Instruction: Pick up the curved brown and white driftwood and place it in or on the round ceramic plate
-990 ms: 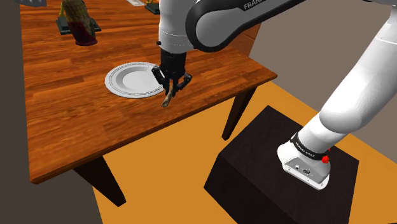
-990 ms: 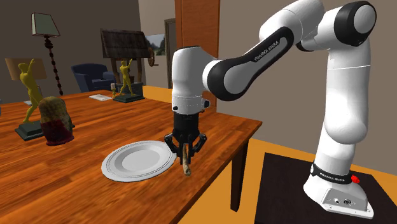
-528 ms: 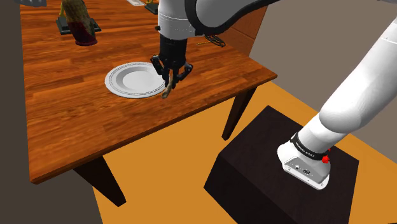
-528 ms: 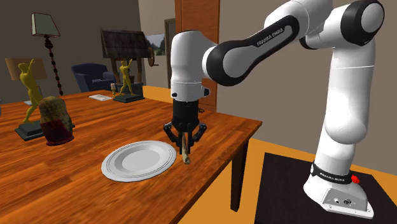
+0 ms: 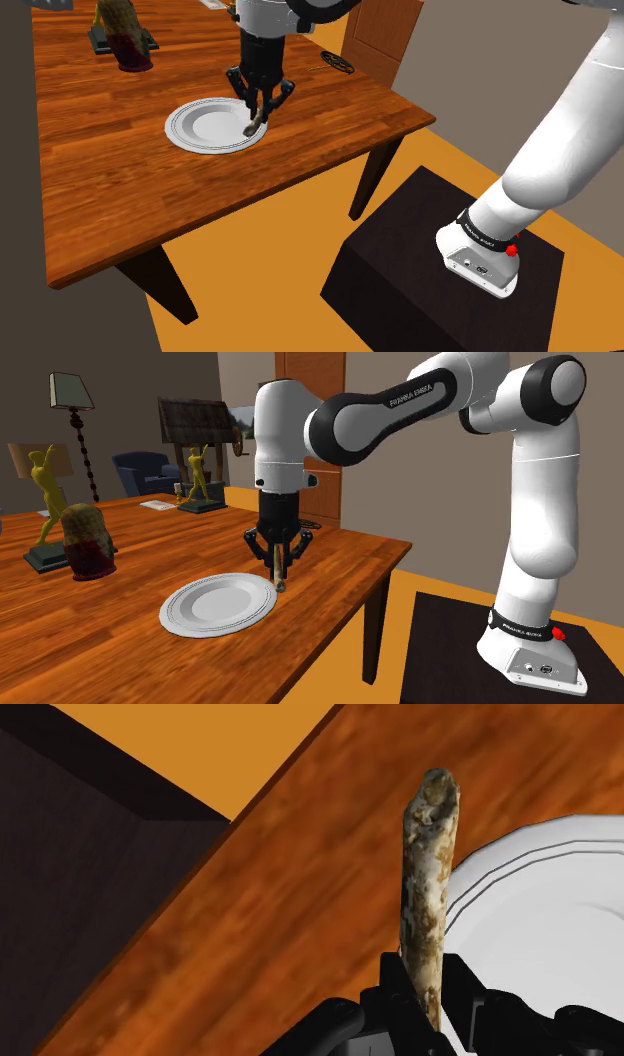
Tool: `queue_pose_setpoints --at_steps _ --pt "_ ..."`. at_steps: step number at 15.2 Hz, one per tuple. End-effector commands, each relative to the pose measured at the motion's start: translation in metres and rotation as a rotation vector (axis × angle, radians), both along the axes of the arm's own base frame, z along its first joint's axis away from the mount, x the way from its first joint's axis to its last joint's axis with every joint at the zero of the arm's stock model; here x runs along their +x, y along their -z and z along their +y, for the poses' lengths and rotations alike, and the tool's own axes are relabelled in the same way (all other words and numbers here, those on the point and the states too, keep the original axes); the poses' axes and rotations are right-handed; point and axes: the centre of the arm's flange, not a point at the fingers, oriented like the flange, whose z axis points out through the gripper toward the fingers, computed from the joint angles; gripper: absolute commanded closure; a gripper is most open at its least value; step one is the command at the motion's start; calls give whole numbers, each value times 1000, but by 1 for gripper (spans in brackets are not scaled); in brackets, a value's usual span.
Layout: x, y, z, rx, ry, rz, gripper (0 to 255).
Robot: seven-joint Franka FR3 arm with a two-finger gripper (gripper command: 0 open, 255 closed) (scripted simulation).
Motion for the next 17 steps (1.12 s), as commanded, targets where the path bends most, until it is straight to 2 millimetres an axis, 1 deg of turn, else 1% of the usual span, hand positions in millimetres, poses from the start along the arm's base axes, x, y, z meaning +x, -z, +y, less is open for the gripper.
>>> queue_pose_setpoints --at_steps 1,9,10,17 --pt "26 1 0 -2 1 0 255" --pt "131 5 5 -2 1 0 255" --pt "139 5 5 -2 1 0 255" --pt "139 42 5 -2 1 0 255"
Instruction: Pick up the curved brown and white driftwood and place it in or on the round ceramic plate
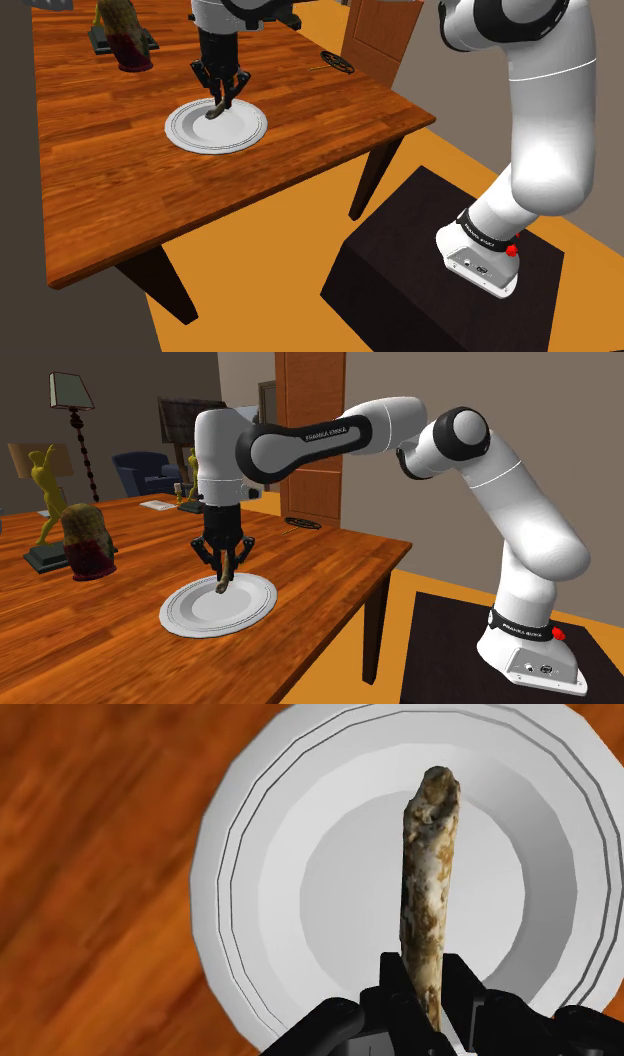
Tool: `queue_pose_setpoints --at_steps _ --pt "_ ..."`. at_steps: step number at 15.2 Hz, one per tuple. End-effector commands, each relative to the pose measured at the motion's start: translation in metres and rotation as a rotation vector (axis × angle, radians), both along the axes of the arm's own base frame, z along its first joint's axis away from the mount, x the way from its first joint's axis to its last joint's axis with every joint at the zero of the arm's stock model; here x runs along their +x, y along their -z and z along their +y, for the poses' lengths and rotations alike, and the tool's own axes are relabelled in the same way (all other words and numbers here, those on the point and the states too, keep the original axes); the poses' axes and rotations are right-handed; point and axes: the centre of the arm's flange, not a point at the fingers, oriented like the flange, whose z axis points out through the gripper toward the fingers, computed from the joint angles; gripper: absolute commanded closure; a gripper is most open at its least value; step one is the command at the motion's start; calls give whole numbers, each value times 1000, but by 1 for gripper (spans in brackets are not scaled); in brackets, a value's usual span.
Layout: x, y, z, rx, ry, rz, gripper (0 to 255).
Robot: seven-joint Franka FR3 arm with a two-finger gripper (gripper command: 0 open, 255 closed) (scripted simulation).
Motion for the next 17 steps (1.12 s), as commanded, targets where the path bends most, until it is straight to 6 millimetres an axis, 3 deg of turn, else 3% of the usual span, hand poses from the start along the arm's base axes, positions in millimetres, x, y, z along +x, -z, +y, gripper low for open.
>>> queue_pose_setpoints --at_steps 1,5,13,14,17 --pt "-1 11 0 0 0 0 255" --pt "-1 34 0 0 0 0 255" --pt "-1 34 0 0 0 0 255" --pt "-1 34 0 0 0 0 0" --pt "-1 34 0 0 0 0 0"
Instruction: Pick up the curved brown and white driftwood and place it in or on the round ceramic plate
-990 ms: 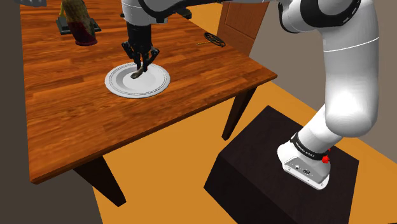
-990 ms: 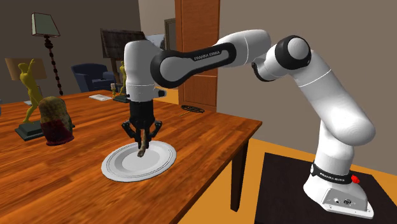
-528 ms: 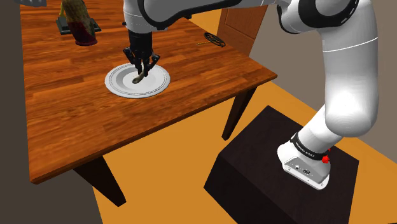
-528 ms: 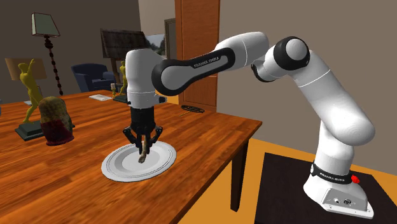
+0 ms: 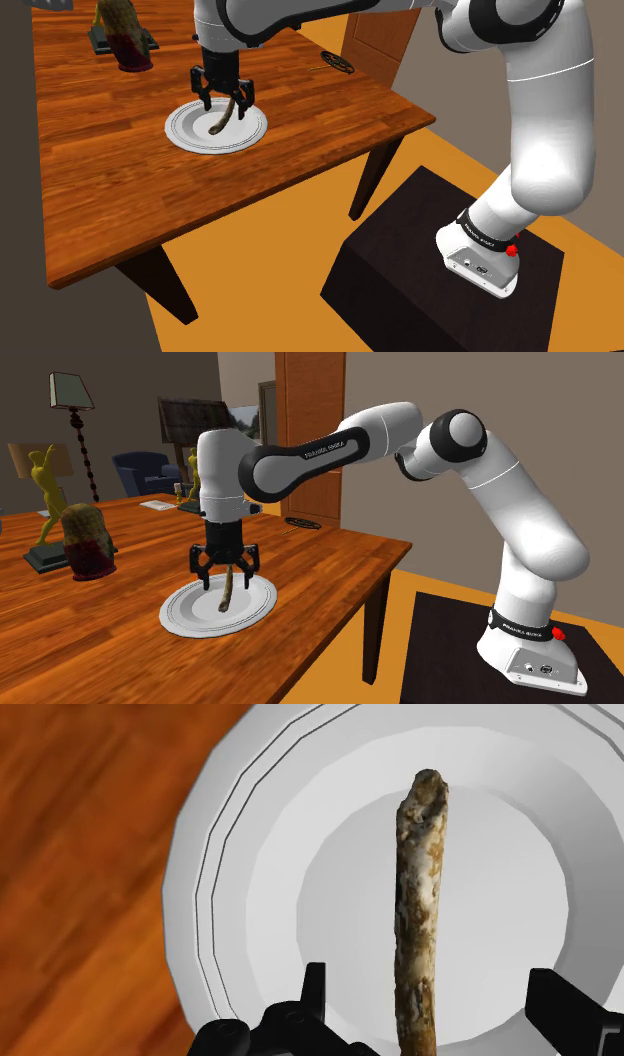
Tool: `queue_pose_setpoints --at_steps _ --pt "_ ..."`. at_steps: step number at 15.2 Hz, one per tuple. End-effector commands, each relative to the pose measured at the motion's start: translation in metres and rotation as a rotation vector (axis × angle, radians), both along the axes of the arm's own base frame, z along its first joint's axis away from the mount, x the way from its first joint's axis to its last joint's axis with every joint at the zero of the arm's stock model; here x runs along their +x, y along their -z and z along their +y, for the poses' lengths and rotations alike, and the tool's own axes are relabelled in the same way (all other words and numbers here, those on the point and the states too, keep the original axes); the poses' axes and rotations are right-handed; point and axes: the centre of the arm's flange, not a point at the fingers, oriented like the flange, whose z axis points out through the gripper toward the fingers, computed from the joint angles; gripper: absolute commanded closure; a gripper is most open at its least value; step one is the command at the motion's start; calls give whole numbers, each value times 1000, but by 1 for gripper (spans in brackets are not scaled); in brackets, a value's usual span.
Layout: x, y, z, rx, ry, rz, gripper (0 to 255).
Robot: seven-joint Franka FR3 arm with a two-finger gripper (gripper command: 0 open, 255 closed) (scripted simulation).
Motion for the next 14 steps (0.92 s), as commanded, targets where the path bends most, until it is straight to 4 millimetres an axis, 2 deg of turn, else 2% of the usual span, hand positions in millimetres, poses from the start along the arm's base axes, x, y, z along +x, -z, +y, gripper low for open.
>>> queue_pose_setpoints --at_steps 1,2,6,14 --pt "0 0 0 0 0 0 0" --pt "0 0 0 0 0 0 0" --pt "-1 -50 -3 0 0 0 0" --pt "-1 -50 -3 0 0 0 0"
